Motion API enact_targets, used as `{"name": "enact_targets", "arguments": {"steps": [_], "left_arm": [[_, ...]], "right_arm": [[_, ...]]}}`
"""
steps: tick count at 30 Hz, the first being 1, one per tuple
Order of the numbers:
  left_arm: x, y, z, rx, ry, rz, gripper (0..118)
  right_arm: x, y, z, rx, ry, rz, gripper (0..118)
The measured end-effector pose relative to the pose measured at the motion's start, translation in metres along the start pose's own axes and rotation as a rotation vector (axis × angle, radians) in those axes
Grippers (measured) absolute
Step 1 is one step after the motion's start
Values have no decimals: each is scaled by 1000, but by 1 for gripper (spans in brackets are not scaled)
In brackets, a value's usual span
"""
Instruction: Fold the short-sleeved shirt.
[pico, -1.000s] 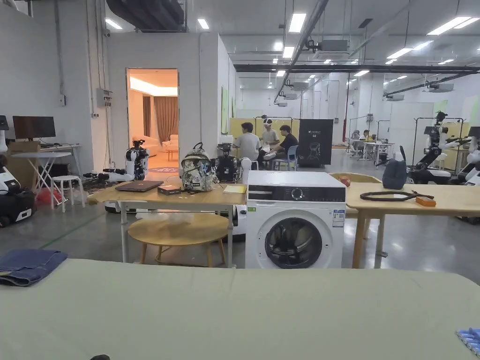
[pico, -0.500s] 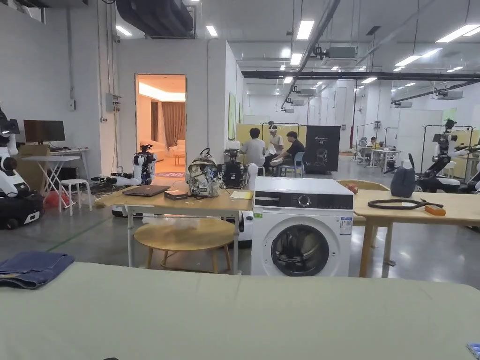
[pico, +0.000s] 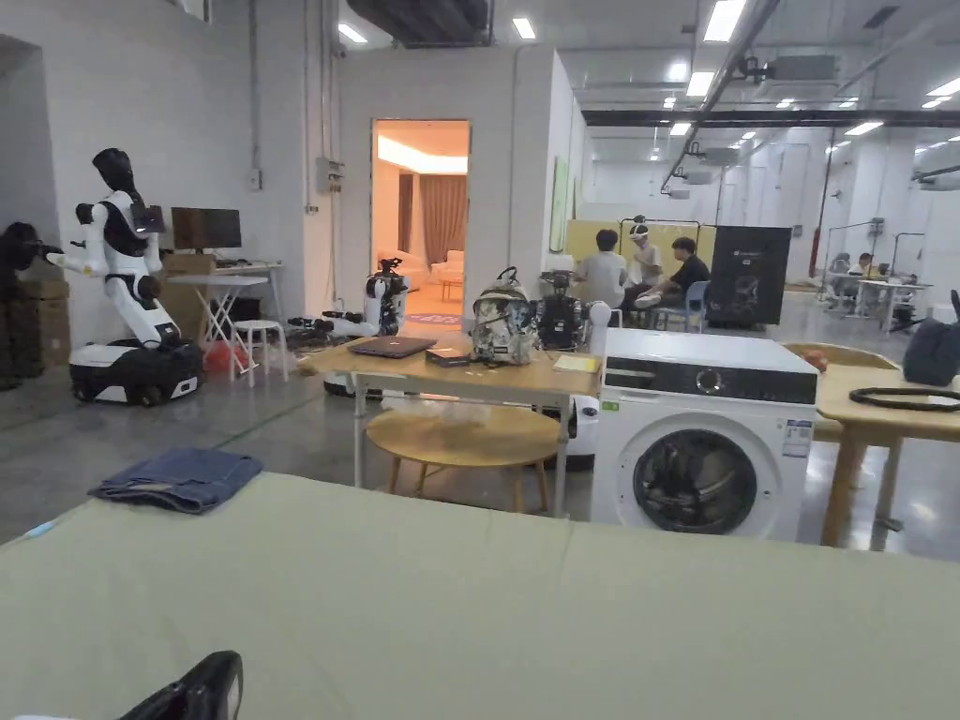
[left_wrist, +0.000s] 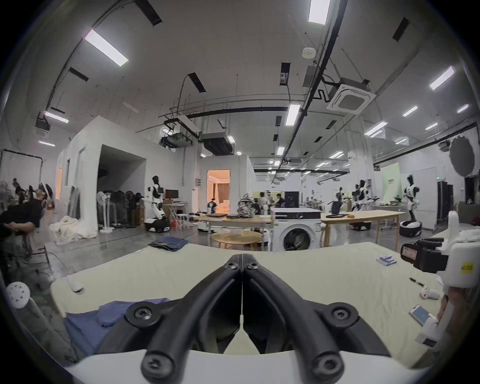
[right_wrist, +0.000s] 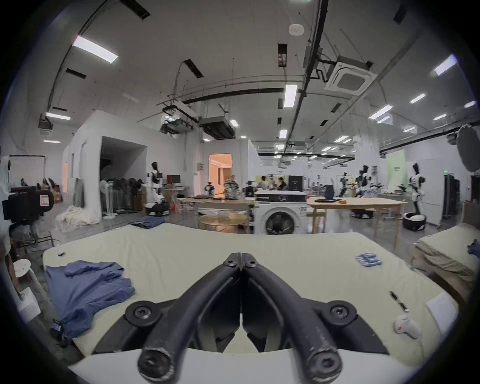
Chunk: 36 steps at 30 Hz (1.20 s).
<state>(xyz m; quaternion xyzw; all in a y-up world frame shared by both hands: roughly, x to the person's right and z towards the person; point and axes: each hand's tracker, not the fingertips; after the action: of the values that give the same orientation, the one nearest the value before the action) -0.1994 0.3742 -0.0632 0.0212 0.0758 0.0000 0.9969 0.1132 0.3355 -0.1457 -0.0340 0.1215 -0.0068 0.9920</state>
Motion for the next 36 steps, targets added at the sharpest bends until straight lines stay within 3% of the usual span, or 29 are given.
{"name": "enact_targets", "arguments": {"steps": [6, 15, 16, 18, 19, 24, 28, 30, 31, 35, 36], "left_arm": [[-34, -4, 22, -24, 116, 1, 0], [-73, -16, 18, -156, 197, -8, 2], [-83, -19, 10, -202, 207, 9, 15], [-111, -30, -11, -295, 127, 27, 80], [-126, -41, -27, -344, 115, 15, 101], [-193, -110, -121, -647, 55, 81, 102], [-216, -173, -195, -841, 53, 23, 99], [-223, -204, -222, -918, 62, 32, 77], [-228, -218, -234, -970, 72, 57, 54], [-232, -242, -245, -995, 105, 82, 47], [-231, -236, -245, -996, 106, 78, 41]], "right_arm": [[-49, -13, -27, -30, 187, -37, 0], [-71, -27, -39, -87, 270, -28, 0], [-69, -30, -40, -94, 277, -27, 0], [-63, -35, -38, -102, 290, -41, 0], [-60, -35, -37, -115, 292, -51, 0], [-47, -57, -40, -215, 249, -40, 0], [-32, -72, -40, -282, 242, -87, 0], [-24, -77, -39, -305, 204, -84, 0], [-19, -80, -38, -319, 191, -81, 0], [-1, -87, -36, -355, 140, -102, 0], [1, -88, -34, -356, 134, -109, 0]]}}
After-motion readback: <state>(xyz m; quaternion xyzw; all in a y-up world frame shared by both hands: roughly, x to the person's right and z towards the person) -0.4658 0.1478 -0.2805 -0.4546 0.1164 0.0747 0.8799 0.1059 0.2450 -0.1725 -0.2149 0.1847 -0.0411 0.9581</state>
